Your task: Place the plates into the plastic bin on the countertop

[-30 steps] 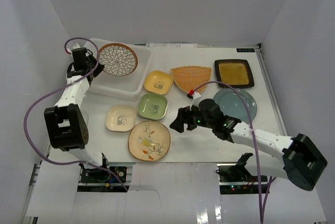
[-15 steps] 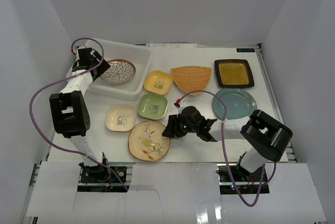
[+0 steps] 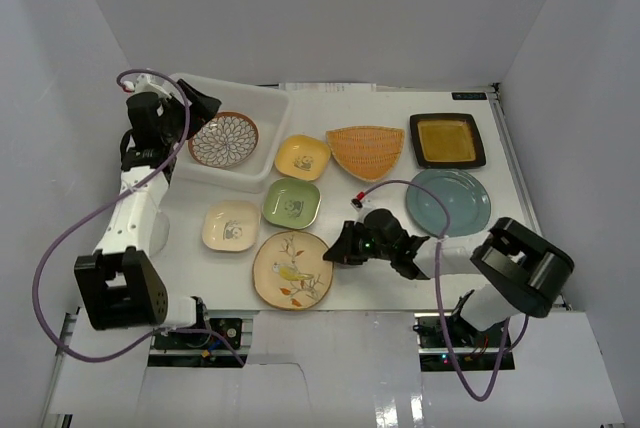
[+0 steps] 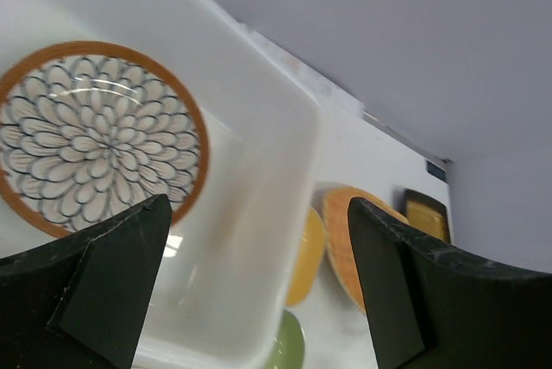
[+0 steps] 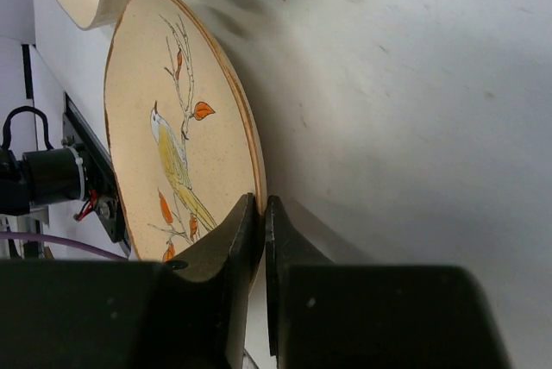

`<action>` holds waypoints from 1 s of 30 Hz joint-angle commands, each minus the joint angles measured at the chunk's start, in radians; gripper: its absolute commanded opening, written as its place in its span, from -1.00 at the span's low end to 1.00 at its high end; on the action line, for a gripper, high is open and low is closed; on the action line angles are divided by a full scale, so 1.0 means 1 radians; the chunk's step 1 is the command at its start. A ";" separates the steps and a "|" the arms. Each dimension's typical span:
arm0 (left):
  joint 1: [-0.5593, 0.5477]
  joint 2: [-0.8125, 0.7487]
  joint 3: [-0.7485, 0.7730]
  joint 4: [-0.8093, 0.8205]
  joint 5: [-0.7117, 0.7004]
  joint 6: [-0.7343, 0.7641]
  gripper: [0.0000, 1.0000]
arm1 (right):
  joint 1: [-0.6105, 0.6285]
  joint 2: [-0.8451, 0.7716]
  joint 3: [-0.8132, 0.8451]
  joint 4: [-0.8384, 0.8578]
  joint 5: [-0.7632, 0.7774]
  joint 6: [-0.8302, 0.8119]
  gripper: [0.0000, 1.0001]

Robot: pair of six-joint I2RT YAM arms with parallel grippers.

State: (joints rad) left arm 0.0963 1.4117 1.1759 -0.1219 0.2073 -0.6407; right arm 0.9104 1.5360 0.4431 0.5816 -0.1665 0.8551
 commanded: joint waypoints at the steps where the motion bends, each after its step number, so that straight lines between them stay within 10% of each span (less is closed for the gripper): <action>1: -0.035 -0.117 -0.085 0.054 0.164 -0.016 0.89 | -0.036 -0.152 -0.092 0.018 -0.008 -0.025 -0.85; 12: -0.081 -0.488 -0.305 0.471 0.682 -0.264 0.96 | -0.162 -0.622 0.104 -0.304 -0.143 -0.100 -0.84; 30: -0.317 -0.764 -0.350 0.206 0.416 -0.008 0.96 | -0.199 0.338 1.239 -0.275 0.087 -0.151 -0.85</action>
State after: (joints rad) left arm -0.1886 0.6373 0.8581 0.2081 0.7628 -0.7132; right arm 0.7017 1.7985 1.4986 0.1989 -0.1692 0.6735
